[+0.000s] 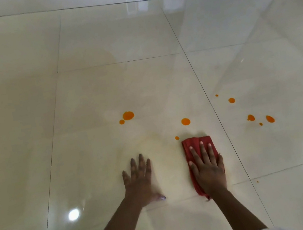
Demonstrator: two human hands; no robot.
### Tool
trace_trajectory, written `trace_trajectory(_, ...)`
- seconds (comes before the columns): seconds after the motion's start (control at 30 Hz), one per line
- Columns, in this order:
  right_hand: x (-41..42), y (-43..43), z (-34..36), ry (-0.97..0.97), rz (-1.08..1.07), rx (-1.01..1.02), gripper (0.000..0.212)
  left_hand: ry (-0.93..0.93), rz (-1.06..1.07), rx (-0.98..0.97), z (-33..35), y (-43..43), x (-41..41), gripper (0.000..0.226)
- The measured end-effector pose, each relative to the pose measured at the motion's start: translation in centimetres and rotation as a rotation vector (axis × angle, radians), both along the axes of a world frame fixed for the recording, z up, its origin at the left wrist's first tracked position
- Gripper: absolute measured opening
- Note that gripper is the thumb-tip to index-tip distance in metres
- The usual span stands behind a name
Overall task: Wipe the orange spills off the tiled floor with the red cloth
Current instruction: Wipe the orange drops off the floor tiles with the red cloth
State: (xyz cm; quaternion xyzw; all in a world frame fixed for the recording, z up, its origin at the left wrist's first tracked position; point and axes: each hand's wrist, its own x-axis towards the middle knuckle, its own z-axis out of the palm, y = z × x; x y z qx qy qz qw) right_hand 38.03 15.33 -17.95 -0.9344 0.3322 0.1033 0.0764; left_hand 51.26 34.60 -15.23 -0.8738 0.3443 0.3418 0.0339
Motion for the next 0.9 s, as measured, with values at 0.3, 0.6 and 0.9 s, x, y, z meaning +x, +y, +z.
trace_trajectory(0.3,1.8,-1.3,1.0,0.084,-0.046,0.081,0.061,-0.029,0.018,0.057,-0.4,-1.4,0.1,0.139)
trace_trajectory(0.6,14.0,-2.4,-0.5,-0.067,0.21,0.028,0.054,-0.035,0.075,-0.106,-2.8,-2.8,3.8,0.143)
trace_trajectory(0.9,15.5,-10.7,0.3,-0.072,0.093,-0.024,0.053,-0.087,0.121,-0.168,-2.7,-2.8,3.7,0.147)
